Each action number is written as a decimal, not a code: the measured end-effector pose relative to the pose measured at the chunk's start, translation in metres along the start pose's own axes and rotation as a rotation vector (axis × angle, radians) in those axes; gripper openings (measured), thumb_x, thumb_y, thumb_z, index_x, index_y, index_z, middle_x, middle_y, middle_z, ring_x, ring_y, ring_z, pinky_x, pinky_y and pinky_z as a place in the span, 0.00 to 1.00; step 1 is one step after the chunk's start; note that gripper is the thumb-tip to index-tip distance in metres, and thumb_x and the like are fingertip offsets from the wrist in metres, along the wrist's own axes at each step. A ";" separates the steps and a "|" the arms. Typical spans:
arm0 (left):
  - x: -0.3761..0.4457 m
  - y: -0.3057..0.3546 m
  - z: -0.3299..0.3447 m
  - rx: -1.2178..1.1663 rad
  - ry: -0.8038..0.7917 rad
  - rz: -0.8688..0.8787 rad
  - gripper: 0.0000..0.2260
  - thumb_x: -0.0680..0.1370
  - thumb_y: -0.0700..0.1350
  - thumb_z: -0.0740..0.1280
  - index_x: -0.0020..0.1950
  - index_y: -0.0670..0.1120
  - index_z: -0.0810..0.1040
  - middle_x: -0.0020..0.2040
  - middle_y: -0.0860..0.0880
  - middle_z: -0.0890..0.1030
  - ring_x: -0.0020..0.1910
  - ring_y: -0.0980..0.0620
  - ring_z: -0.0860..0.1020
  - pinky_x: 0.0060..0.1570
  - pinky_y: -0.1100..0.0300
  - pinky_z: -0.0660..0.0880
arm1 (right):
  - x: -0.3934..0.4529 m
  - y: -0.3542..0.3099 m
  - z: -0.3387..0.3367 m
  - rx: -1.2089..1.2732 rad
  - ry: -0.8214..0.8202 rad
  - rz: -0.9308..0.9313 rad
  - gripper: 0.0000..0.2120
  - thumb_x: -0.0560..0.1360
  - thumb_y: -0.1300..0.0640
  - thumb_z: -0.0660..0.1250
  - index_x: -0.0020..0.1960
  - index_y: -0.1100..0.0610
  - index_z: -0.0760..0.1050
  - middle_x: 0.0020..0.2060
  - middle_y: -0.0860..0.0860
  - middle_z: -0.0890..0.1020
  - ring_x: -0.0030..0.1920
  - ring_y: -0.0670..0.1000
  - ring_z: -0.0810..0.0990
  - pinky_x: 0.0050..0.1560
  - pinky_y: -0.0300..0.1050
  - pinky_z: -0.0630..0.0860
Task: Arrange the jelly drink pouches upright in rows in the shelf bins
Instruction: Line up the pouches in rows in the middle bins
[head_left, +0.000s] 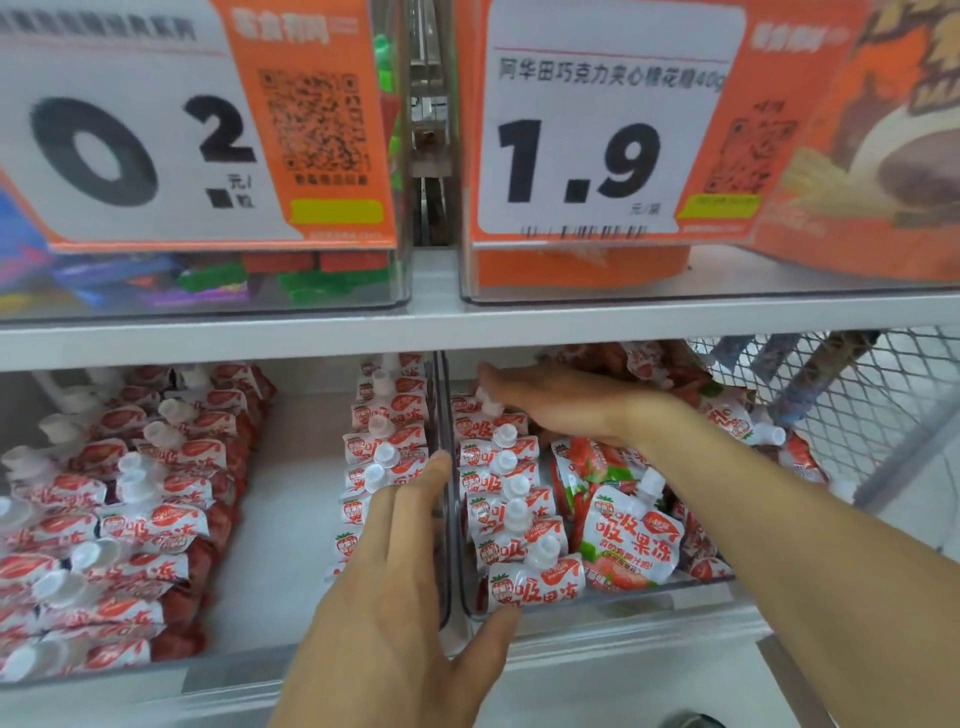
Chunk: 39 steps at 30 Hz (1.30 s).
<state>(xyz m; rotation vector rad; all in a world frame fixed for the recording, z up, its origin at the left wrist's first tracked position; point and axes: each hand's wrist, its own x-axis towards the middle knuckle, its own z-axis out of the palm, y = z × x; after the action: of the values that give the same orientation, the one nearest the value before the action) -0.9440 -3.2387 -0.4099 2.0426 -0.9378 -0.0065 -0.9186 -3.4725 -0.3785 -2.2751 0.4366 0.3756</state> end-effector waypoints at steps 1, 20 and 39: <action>-0.001 -0.001 0.001 0.023 -0.002 0.026 0.40 0.61 0.61 0.73 0.69 0.64 0.60 0.60 0.61 0.77 0.51 0.55 0.82 0.43 0.51 0.82 | -0.002 0.000 0.002 -0.032 0.010 -0.010 0.28 0.80 0.33 0.47 0.72 0.45 0.69 0.71 0.43 0.72 0.71 0.48 0.69 0.67 0.42 0.61; 0.002 0.010 -0.006 -0.002 -0.090 -0.076 0.36 0.63 0.53 0.79 0.63 0.63 0.61 0.57 0.62 0.74 0.47 0.64 0.78 0.43 0.71 0.75 | -0.123 0.051 0.005 -0.485 0.396 0.013 0.25 0.63 0.42 0.80 0.56 0.45 0.77 0.46 0.41 0.77 0.44 0.42 0.74 0.42 0.41 0.70; 0.045 0.064 0.015 0.228 0.030 0.006 0.16 0.72 0.54 0.72 0.58 0.51 0.79 0.43 0.56 0.85 0.41 0.56 0.83 0.44 0.56 0.80 | -0.124 0.097 -0.028 -0.267 0.619 0.004 0.26 0.70 0.40 0.73 0.65 0.46 0.75 0.61 0.52 0.77 0.64 0.54 0.73 0.64 0.51 0.72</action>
<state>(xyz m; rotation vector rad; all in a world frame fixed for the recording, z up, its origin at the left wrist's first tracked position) -0.9559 -3.2993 -0.3598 2.2420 -0.9621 0.1400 -1.0670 -3.5322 -0.3733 -2.6303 0.7334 -0.3056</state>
